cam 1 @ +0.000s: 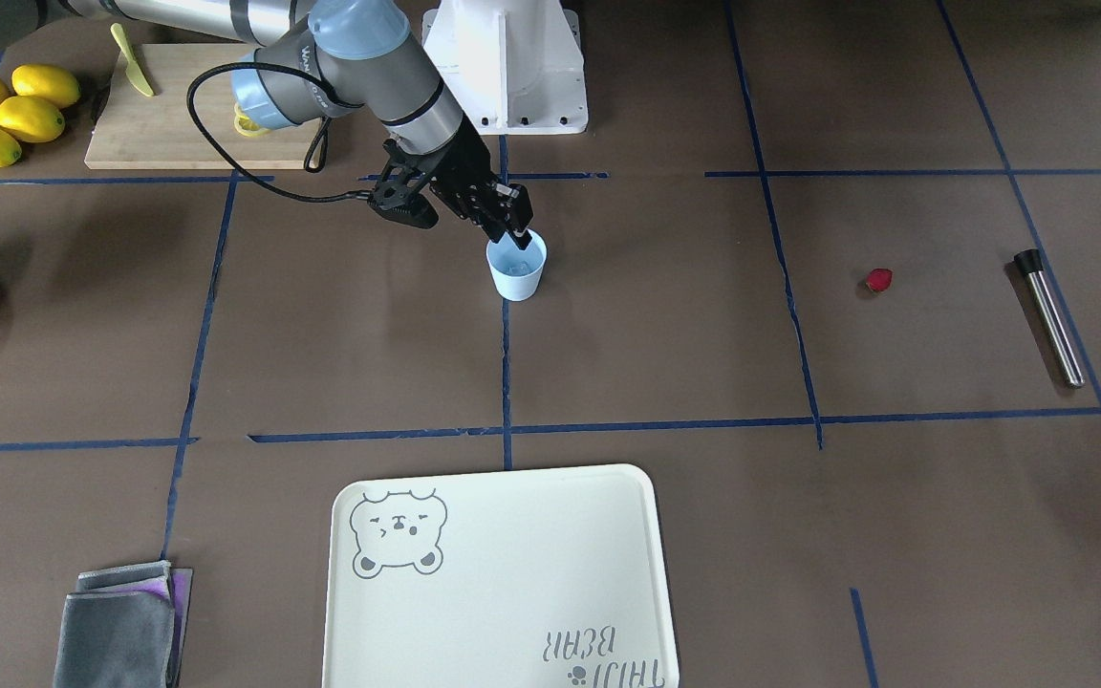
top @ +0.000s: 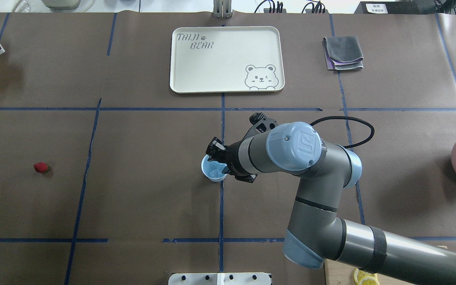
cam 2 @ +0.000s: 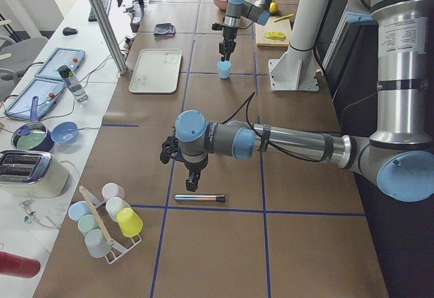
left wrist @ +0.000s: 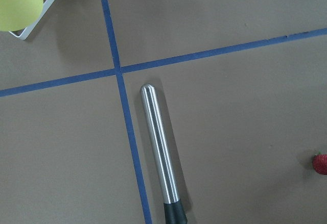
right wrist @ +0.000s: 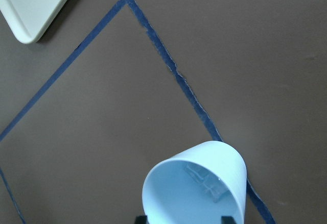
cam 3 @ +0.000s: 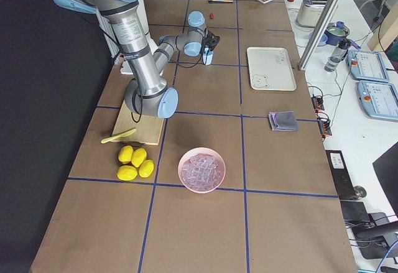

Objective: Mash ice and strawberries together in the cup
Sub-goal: 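Carry the ice cube over the blue cup and release it with the right gripper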

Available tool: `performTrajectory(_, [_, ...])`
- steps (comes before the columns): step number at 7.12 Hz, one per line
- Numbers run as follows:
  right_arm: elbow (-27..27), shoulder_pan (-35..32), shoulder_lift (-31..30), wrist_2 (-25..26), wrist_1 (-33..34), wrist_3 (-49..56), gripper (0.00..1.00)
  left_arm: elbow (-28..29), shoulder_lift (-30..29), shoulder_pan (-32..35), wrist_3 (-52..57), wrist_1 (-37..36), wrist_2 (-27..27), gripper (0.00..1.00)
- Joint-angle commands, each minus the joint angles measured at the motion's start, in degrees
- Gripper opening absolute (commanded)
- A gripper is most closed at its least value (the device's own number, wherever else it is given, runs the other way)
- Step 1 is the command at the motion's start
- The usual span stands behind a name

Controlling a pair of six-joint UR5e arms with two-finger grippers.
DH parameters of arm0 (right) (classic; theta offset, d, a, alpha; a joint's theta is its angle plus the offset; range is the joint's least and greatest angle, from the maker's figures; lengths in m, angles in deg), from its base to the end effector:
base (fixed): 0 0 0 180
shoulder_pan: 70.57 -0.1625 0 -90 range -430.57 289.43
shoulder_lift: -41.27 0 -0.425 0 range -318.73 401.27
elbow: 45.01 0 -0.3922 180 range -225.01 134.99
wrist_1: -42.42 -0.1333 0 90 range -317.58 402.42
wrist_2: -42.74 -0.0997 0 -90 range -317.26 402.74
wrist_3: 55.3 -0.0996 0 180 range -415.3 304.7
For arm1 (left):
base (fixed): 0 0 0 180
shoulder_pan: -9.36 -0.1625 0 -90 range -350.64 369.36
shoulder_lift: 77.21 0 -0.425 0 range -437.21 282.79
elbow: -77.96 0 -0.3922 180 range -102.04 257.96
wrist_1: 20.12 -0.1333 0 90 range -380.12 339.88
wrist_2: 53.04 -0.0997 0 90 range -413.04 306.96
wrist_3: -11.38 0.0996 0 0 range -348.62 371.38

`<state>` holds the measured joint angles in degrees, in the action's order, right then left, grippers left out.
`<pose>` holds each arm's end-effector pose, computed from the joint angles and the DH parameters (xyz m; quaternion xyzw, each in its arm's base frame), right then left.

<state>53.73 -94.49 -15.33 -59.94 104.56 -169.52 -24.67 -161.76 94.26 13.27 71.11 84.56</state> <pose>-0.5492 -0.3655 0.1937 -0.0919 -0.5698 0.2742 0.7692 -0.0189 -0.4607 0.5884 0.0558 0.4042 0.0852 0.9090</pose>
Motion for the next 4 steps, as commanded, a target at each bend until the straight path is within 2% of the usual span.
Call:
performTrajectory(1, [3.4,-2.2,-0.1,-0.8,1.5,0.4,1.00,0.2,0.1,0.0,0.0,0.0,0.3,1.00])
performTrajectory(2, [9.7,-5.2,-3.6,-2.4,5.8,0.7,1.00,0.2,-0.1,-0.3,-0.3,1.0,0.7,1.00])
performTrajectory(3, [13.6,-9.9,-6.5,-6.9,8.1,3.3,1.00,0.2,-0.1,-2.7,-4.0,3.2,0.7,1.00])
performTrajectory(4, [14.9,-15.5,-10.3,-12.6,8.3,8.6,1.00,0.2,-0.1,-8.6,-11.3,8.0,0.7,1.00])
